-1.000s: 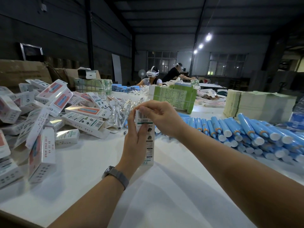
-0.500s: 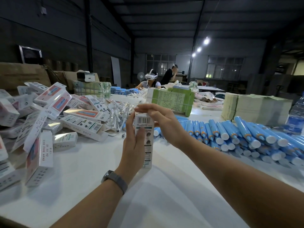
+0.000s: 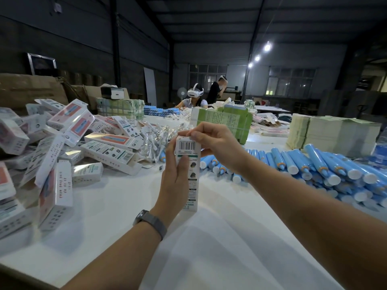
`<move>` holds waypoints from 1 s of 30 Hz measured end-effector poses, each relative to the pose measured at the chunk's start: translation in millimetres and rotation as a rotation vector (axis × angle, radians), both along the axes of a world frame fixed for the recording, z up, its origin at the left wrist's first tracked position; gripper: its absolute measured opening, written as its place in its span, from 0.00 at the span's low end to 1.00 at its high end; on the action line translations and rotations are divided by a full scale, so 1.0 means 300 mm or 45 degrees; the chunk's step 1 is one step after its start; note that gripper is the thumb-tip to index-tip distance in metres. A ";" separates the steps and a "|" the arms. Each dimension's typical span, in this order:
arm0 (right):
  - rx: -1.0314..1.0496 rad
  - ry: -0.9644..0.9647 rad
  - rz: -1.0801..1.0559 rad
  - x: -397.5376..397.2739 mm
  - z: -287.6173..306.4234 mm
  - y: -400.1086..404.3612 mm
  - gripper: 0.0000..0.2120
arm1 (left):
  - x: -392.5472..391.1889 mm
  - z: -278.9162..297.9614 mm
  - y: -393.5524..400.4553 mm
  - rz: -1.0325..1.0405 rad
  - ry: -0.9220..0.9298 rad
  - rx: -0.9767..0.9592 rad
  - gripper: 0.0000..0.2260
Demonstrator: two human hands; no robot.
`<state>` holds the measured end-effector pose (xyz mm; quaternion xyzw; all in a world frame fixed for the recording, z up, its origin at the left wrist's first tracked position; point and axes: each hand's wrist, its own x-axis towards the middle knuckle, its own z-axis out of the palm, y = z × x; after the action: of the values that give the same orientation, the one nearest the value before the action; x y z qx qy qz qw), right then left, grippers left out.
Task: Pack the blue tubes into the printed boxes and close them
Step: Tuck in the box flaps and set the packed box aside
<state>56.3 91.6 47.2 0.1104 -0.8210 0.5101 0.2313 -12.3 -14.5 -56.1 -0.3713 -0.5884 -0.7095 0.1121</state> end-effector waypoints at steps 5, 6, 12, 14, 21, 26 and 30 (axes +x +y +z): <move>-0.027 0.094 -0.045 -0.004 -0.033 -0.017 0.10 | -0.002 -0.002 -0.001 0.005 0.040 -0.023 0.24; -0.036 0.121 -0.042 -0.006 -0.046 -0.020 0.09 | -0.002 -0.002 -0.001 0.010 0.044 -0.025 0.25; 0.064 0.279 -0.106 -0.022 -0.133 -0.023 0.11 | 0.007 -0.001 -0.004 0.002 -0.003 0.017 0.23; 0.112 0.338 -0.168 -0.026 -0.157 -0.023 0.13 | 0.006 -0.001 -0.002 -0.004 -0.021 0.029 0.23; 0.157 0.371 -0.306 -0.026 -0.157 -0.036 0.12 | 0.018 0.003 -0.002 -0.009 -0.051 0.043 0.18; 0.327 0.385 -0.537 -0.021 -0.152 -0.047 0.15 | 0.035 0.006 -0.006 -0.123 -0.091 0.093 0.21; 0.489 0.370 -0.686 -0.013 -0.155 -0.054 0.24 | 0.053 0.005 -0.027 -0.171 -0.054 0.044 0.31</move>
<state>52.5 75.3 0.7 0.0027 -0.8601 0.2463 0.4468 3.5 -22.7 -54.6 -0.3930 -0.5519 -0.7332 0.0582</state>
